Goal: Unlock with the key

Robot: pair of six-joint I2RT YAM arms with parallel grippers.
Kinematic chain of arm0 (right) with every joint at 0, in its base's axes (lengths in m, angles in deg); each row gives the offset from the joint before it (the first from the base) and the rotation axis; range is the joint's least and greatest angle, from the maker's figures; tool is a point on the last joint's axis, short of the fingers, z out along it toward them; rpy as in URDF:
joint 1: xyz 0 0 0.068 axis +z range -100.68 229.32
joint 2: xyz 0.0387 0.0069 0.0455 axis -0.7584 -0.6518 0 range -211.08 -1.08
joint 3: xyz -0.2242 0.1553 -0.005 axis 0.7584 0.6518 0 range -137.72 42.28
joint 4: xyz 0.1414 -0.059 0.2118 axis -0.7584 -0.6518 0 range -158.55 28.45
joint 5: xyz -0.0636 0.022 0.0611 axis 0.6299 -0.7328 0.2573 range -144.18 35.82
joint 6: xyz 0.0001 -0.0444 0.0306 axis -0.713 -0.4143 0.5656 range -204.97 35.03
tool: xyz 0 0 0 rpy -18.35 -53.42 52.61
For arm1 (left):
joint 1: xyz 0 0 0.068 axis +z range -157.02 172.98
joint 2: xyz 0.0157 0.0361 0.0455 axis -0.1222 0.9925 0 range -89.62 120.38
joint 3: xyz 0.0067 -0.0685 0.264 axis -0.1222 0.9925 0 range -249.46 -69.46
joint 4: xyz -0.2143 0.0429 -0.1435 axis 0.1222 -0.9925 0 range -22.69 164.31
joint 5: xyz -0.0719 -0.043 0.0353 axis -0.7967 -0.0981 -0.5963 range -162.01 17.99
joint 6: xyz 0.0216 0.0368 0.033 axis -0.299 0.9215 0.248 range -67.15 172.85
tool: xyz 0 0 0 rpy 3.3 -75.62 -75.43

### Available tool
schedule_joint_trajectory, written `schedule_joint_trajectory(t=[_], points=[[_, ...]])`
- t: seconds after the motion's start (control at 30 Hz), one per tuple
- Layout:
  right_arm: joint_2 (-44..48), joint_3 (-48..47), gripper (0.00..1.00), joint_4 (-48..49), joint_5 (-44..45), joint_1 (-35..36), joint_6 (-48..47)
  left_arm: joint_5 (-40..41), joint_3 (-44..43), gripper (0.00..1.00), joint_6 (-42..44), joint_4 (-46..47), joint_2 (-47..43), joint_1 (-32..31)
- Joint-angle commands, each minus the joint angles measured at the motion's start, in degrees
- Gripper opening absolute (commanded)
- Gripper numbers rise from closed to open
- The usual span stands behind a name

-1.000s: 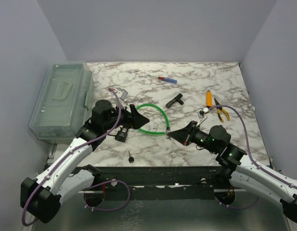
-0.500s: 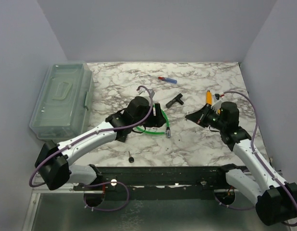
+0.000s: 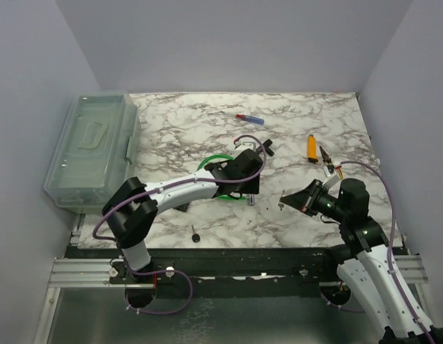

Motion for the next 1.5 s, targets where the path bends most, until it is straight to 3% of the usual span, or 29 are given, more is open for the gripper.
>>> schedule_joint_trajectory(t=[0.0,0.23,0.83,0.93,1.07,1.47], points=[[2.5,-2.7,0.0,-10.5,3.1,-0.3,-0.8,6.2,-7.1,0.61,-1.3,-5.7,6.6,-1.2],[3.2,-6.4,0.0,-14.8,4.5,-0.3,-3.2,8.8,-15.2,0.58,1.9,-11.2,15.3,-3.1],[4.6,-5.1,0.0,-15.6,3.0,-0.2,-3.5,6.7,-21.3,0.48,3.6,-14.8,26.0,-3.1],[4.5,-5.2,0.0,-15.9,3.1,-0.3,-3.7,6.4,-21.7,0.34,3.2,-14.7,27.1,-3.1],[4.5,-5.3,0.0,-16.3,3.3,-0.3,-3.6,4.9,-21.8,0.02,2.7,-14.7,27.4,-3.1],[3.5,-4.8,0.0,-13.3,-1.6,-0.3,-5.5,-7.7,-22.2,0.0,-1.4,-14.3,17.6,3.9]])
